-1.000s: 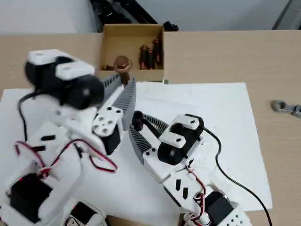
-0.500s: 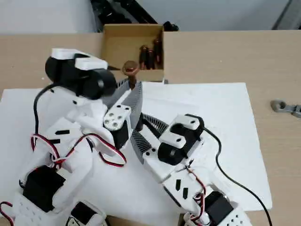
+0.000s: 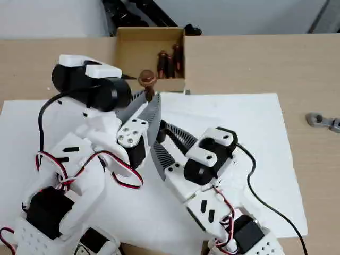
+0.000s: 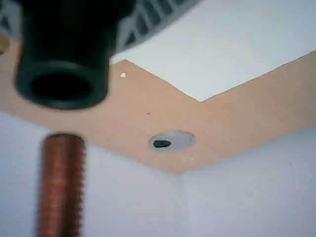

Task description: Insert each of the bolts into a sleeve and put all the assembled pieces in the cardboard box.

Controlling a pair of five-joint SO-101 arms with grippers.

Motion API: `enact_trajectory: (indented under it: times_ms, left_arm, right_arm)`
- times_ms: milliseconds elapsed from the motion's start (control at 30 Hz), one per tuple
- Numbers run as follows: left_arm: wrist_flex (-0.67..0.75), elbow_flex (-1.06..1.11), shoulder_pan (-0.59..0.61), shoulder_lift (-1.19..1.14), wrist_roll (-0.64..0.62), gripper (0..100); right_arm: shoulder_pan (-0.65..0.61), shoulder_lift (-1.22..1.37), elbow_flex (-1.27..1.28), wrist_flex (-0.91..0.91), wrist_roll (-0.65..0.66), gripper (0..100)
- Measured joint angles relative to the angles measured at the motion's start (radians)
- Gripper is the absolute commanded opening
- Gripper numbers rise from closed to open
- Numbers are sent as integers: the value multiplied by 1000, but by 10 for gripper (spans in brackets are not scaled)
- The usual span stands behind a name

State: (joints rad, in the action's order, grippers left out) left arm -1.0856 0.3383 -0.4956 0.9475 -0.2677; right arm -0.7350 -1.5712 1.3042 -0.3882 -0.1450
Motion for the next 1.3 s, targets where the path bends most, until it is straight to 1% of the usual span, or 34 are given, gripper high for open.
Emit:
enact_trajectory:
  times_ms: [333, 600, 767, 1067, 1300]
  left_arm:
    - [0, 0, -54, 0, 0, 6]
    - [-6, 0, -55, 0, 0, 6]
    - [-12, 15, -55, 0, 0, 6]
    - [-12, 29, -55, 2, 0, 6]
    - [38, 69, -55, 2, 0, 6]
  right_arm:
    - [0, 3, 0, 0, 0, 3]
    - [0, 3, 0, 0, 0, 3]
    - [38, 3, 0, 0, 0, 3]
    - [44, 5, 2, 0, 2, 3]
    - [44, 5, 2, -2, 2, 3]
